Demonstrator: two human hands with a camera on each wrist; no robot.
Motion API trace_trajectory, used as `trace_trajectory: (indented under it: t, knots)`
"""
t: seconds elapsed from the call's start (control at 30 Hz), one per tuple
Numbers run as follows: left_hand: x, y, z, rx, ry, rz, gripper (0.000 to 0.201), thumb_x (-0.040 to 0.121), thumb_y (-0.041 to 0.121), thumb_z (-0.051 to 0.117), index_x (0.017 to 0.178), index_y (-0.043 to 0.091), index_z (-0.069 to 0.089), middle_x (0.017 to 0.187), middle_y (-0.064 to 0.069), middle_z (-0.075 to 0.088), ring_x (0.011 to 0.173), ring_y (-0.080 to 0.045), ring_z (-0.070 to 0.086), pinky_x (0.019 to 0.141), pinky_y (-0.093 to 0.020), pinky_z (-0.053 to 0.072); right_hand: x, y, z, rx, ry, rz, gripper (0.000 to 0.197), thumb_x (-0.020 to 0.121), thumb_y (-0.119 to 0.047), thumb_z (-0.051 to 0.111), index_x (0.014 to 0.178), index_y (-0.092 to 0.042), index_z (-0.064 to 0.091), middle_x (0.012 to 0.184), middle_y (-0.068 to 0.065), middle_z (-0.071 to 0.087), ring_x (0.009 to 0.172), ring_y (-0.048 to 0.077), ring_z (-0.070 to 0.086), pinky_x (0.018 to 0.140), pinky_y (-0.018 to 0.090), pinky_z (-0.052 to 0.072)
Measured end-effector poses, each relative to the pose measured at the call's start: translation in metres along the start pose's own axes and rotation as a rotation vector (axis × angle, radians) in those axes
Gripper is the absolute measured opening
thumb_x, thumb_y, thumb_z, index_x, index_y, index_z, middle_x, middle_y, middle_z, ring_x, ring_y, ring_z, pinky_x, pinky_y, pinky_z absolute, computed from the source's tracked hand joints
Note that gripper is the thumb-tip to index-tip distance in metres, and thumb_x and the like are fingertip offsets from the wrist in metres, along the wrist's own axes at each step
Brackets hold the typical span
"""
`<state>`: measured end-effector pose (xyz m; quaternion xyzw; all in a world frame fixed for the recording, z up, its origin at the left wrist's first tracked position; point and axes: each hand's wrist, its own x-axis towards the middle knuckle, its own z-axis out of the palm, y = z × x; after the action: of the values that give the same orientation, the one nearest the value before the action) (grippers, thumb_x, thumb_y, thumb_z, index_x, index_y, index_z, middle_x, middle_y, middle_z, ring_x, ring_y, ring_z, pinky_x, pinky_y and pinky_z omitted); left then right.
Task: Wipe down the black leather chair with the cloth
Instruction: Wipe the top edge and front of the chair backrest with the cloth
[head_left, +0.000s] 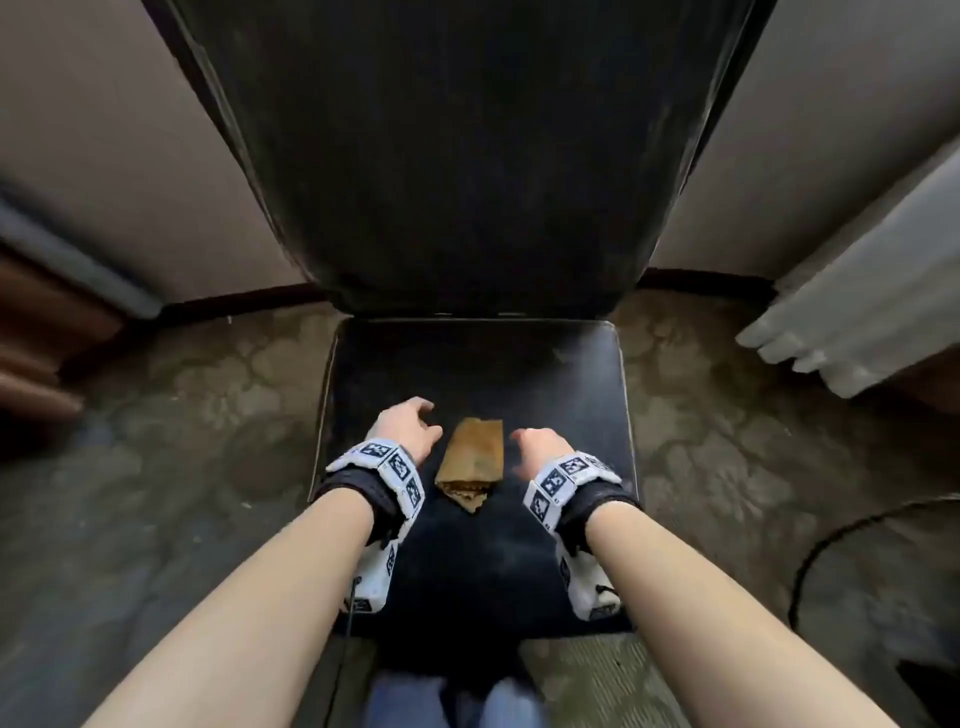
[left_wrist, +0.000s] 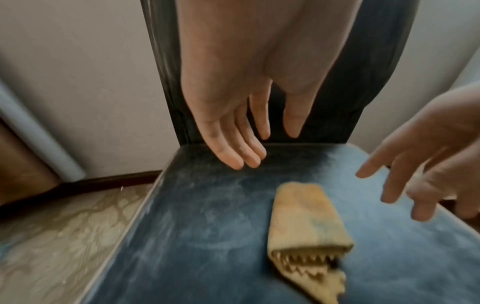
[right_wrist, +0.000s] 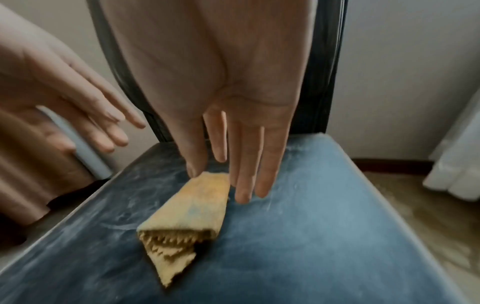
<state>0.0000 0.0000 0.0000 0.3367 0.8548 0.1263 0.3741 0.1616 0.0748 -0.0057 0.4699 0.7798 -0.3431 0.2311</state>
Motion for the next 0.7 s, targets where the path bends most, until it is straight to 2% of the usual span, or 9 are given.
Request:
trace_trajectory:
  t: [0.13,0.27,0.37,0.43,0.57,0.7]
  knots:
    - [0.029,-0.021,0.037,0.082,-0.075,-0.118,0.043,0.087,0.031,0.06,0.125,0.012,0.053,0.121,-0.012,0.06,0.114,-0.026,0.055,0.098,-0.034,0.043,0.031,0.0,0.03,0.15,0.004,0.082,0.027,0.088,-0.016,0.052,0.111,-0.007,0.06,0.113,0.015,0.065,0.105,0.032,0.061,0.085,0.032,0.048]
    - [0.051,-0.024,0.063,0.107,-0.163,-0.101,0.052,0.086,0.035,0.06,0.13,0.01,0.048,0.125,-0.013,0.057,0.116,-0.027,0.053,0.097,-0.032,0.041,0.062,-0.004,0.045,0.245,0.021,0.172,0.039,0.084,-0.018,0.059,0.12,-0.005,0.05,0.122,0.016,0.058,0.113,0.033,0.055,0.093,0.035,0.046]
    - [0.058,-0.022,0.073,0.135,-0.191,-0.083,0.057,0.083,0.031,0.062,0.132,0.013,0.042,0.127,-0.015,0.052,0.116,-0.029,0.051,0.096,-0.034,0.041,0.078,-0.006,0.048,0.284,0.07,0.218,0.044,0.082,-0.016,0.061,0.123,-0.007,0.047,0.123,0.015,0.057,0.114,0.032,0.055,0.092,0.035,0.047]
    - [0.057,-0.017,0.071,0.082,-0.198,-0.072,0.053,0.081,0.025,0.063,0.129,0.014,0.043,0.123,-0.014,0.057,0.112,-0.03,0.054,0.091,-0.033,0.043,0.082,-0.01,0.044,0.299,0.091,0.225,0.04,0.081,-0.013,0.06,0.119,-0.008,0.048,0.12,0.015,0.06,0.111,0.031,0.057,0.09,0.034,0.048]
    - [0.048,0.006,0.031,-0.037,-0.144,-0.005,0.052,0.077,0.017,0.064,0.124,0.014,0.043,0.118,-0.012,0.059,0.107,-0.028,0.057,0.088,-0.03,0.044,0.068,-0.031,0.005,0.322,0.143,0.174,0.04,0.082,-0.014,0.061,0.12,-0.011,0.048,0.118,0.014,0.061,0.109,0.03,0.058,0.09,0.033,0.048]
    - [0.036,0.045,-0.047,-0.112,-0.045,0.101,0.049,0.074,0.011,0.065,0.118,0.019,0.045,0.114,-0.009,0.06,0.102,-0.026,0.058,0.09,-0.033,0.046,0.038,-0.07,-0.068,0.335,0.223,0.082,0.04,0.082,-0.018,0.063,0.119,-0.011,0.049,0.117,0.014,0.062,0.108,0.03,0.059,0.089,0.033,0.049]
